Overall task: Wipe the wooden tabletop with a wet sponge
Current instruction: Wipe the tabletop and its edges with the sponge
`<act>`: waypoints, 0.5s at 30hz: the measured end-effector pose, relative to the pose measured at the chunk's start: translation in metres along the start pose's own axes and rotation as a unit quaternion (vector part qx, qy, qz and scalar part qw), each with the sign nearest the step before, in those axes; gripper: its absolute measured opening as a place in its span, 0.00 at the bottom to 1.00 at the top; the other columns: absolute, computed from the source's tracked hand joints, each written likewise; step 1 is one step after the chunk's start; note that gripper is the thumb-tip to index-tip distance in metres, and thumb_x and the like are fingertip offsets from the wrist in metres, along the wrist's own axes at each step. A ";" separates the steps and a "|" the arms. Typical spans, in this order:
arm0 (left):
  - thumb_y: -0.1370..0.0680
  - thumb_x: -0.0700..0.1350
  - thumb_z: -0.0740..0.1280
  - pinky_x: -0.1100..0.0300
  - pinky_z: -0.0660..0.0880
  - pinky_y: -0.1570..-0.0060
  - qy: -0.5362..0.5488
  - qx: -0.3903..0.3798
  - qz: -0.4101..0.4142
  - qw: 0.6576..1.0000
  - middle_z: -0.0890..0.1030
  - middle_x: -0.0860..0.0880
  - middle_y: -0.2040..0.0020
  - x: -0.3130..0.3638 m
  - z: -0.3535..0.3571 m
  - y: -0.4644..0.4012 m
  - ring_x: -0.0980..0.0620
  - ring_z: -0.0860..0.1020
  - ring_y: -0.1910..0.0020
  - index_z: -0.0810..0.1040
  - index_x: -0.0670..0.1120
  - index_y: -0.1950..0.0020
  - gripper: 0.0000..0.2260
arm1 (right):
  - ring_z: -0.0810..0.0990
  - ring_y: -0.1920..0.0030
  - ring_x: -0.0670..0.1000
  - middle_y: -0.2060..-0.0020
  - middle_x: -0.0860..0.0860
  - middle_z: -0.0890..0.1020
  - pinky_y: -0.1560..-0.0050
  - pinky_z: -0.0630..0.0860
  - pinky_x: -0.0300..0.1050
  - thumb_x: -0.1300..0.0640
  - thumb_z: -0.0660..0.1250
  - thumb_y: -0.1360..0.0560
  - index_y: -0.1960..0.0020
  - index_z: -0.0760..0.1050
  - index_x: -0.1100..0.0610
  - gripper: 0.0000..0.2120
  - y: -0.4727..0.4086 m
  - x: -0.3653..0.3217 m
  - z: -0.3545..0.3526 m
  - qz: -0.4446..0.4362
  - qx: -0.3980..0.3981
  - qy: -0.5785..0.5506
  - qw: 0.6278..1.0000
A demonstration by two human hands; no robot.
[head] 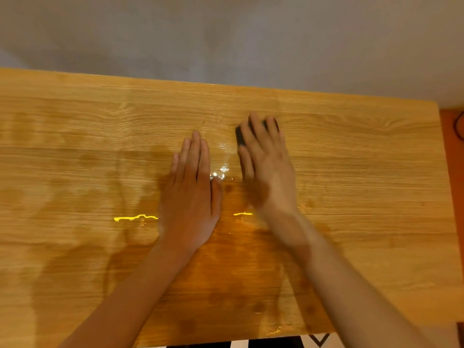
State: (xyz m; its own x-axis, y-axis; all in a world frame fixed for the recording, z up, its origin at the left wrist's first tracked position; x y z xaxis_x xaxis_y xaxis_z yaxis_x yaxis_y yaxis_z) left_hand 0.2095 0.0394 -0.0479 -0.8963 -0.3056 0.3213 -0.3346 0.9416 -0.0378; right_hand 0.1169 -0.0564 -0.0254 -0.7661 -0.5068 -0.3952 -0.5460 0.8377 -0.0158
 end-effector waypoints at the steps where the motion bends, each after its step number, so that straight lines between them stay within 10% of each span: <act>1: 0.15 0.50 0.47 0.52 0.46 0.20 0.000 -0.001 -0.002 1.000 0.51 0.42 0.17 -0.001 0.000 0.000 0.47 0.48 0.18 0.51 0.38 0.18 0.28 | 0.52 0.22 0.54 0.24 0.52 0.61 0.22 0.50 0.51 0.54 0.54 0.17 0.25 0.63 0.56 0.20 0.022 -0.002 0.001 -0.006 -0.005 -0.003 1.000; 15: 0.15 0.47 0.50 0.49 0.50 0.19 0.000 0.010 -0.002 1.000 0.52 0.40 0.18 -0.004 -0.001 0.001 0.44 0.51 0.18 0.53 0.37 0.19 0.26 | 0.55 0.23 0.57 0.26 0.56 0.64 0.23 0.54 0.55 0.62 0.57 0.18 0.28 0.65 0.62 0.19 0.039 0.052 -0.027 0.141 0.077 -0.044 0.986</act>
State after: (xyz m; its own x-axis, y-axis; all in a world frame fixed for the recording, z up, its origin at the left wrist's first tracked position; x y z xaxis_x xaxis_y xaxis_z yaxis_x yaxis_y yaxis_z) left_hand 0.2130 0.0411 -0.0485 -0.8951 -0.3085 0.3220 -0.3430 0.9377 -0.0550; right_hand 0.0463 -0.0556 -0.0218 -0.8440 -0.2362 -0.4816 -0.2534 0.9669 -0.0301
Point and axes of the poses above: each hand's wrist, its own y-axis away from the middle knuckle, its own z-axis out of the palm, x = y × z, the point moved 8 cm from there along -y, towards the middle knuckle
